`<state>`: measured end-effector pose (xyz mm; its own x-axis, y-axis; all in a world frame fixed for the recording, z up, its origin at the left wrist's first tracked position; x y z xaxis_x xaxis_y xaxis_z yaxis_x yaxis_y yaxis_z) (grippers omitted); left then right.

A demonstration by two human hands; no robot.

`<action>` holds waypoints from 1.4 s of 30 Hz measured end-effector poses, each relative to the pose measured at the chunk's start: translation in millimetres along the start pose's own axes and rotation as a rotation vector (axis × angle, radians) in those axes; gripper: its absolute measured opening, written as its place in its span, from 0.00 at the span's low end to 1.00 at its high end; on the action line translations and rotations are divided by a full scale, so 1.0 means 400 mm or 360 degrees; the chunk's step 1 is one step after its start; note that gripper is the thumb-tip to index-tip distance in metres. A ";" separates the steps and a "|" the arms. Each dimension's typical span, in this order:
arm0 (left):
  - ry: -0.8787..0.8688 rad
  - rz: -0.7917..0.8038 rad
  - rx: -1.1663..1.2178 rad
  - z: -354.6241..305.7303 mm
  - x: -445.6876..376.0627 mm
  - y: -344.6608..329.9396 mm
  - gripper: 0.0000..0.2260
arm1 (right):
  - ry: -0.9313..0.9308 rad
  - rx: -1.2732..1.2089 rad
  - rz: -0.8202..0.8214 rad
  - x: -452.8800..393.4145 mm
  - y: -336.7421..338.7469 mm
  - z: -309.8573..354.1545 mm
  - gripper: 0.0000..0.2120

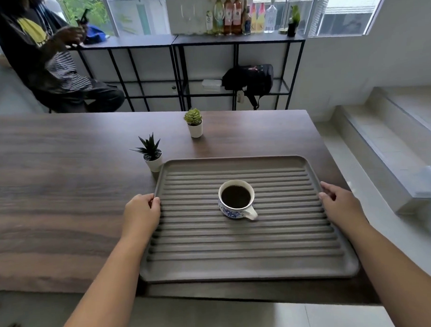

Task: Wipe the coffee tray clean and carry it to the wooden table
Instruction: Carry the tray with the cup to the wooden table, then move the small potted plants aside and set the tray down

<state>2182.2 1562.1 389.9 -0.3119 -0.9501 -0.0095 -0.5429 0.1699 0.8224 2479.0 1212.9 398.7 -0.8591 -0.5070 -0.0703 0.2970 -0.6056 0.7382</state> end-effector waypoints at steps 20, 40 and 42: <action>0.0039 -0.0060 -0.0128 0.026 -0.116 0.029 0.12 | 0.0032 0.0020 -0.0055 -0.033 -0.082 0.087 0.19; 0.0083 -0.0084 -0.0036 0.062 -0.160 0.030 0.13 | 0.0335 0.0271 -0.0062 -0.166 -0.103 0.266 0.20; 0.0100 -0.0068 0.0009 0.063 -0.167 0.026 0.13 | 0.0456 0.0015 0.0043 -0.243 -0.143 0.354 0.22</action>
<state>2178.0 1634.0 384.6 -0.2389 -0.9710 -0.0083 -0.5590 0.1305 0.8188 2486.6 1383.8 458.2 -0.6976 -0.6763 -0.2364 0.3129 -0.5845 0.7486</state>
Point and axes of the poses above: each hand's wrist, its own x-axis away from the middle knuckle, its own y-axis out of the back of the hand, z = x × y, the point moved 5 cm from there along -x, towards the middle knuckle, and after that the axes turned 13 degrees about y, right-handed, at the moved point
